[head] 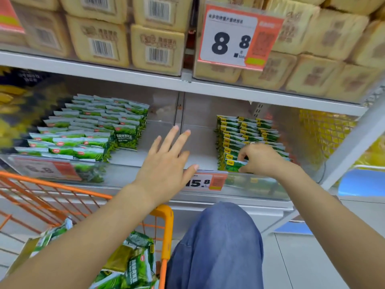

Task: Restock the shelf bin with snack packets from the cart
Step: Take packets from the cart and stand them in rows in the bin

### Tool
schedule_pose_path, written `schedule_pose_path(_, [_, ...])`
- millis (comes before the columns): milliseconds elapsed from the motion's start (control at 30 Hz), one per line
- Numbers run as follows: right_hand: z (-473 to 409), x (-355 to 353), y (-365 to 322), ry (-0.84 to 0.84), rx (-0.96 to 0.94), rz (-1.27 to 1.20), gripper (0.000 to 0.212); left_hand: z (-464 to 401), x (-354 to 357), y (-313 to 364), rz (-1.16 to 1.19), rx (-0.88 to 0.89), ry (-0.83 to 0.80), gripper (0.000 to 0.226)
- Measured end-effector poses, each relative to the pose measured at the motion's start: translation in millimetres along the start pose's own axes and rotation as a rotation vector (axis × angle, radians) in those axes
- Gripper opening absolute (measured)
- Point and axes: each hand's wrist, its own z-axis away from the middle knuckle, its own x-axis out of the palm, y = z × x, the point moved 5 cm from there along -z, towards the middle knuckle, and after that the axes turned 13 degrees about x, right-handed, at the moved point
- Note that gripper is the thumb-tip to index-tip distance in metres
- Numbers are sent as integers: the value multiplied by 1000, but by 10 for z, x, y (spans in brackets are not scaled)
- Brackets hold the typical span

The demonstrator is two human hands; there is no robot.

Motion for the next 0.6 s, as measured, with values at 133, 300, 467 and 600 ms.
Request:
schedule_pose_path(133, [-33,-21,-111,-58,-19,73,47,-10,-15,-2,-10,5,3,59])
schedule_pose_path(300, [-37,-23,-222,-44,-70,358,34,-8,9,-14,-17,15,39,58])
schedule_pose_path(467, [-41,-28,-283,-54,-121,509,33,1,40,-7,-11,21,69,59])
schedule_pose_path(600, [-16,-50,-313,106,-192,531,22,3,34,-3,-13,24,95,58])
